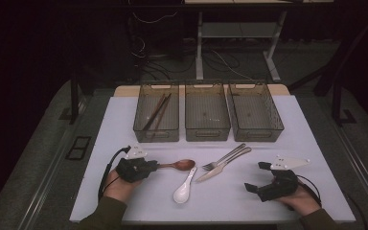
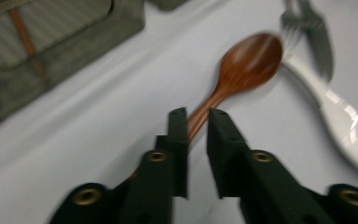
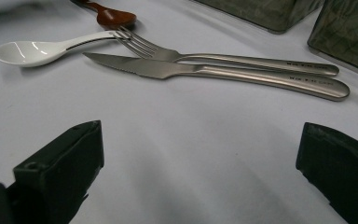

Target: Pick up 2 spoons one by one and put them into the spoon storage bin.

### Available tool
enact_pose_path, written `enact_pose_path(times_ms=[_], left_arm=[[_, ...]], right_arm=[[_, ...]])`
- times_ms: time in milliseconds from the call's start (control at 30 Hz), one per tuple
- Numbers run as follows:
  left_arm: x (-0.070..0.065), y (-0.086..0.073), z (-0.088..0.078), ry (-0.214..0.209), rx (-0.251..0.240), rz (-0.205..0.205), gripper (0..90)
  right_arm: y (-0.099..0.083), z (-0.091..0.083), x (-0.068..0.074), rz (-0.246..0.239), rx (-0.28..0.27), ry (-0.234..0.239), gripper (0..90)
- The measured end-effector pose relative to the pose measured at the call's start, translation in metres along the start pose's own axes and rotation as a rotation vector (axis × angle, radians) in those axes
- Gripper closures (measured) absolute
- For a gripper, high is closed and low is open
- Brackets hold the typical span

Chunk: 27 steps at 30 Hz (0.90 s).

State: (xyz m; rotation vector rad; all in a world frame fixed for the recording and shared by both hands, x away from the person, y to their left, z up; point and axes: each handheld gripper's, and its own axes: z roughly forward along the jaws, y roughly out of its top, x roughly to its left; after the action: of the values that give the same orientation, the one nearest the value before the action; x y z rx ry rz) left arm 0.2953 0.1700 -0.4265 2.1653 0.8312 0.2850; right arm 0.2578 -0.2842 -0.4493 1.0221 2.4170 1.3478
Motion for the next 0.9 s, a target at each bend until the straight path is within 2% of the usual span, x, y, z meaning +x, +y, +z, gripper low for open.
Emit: enact_pose_path(times_ms=[100,200,267,433,567,700,833,900], left_arm=[[-0.002,0.011,0.003,-0.042,-0.043,-0.011,64.3],[-0.005,0.022,0.01,-0.102,-0.077,-0.021,54.5],[-0.005,0.027,0.015,-0.137,-0.079,-0.012,48.2],[-0.005,0.037,0.035,-0.18,-0.071,0.012,36.5],[-0.004,0.044,0.053,-0.202,-0.043,0.004,29.2],[-0.007,0.053,0.067,-0.201,-0.023,0.024,27.3],[-0.009,0.055,0.073,-0.173,-0.002,0.041,27.8],[-0.01,0.053,0.074,-0.173,0.016,0.039,27.9]], right_arm=[[0.0,0.0,0.0,-0.003,0.0,0.0,0.5],[0.0,0.001,0.0,-0.004,0.002,0.0,0.5],[0.0,0.001,0.0,-0.003,0.002,0.001,0.5],[0.0,0.001,0.0,-0.003,0.0,0.0,0.5],[0.0,0.001,0.0,0.0,0.003,0.001,0.5],[0.0,0.001,0.0,0.001,0.005,0.001,0.5],[0.0,0.001,0.0,0.002,0.006,0.001,0.5],[0.0,0.001,0.0,0.001,0.006,0.001,0.5]])
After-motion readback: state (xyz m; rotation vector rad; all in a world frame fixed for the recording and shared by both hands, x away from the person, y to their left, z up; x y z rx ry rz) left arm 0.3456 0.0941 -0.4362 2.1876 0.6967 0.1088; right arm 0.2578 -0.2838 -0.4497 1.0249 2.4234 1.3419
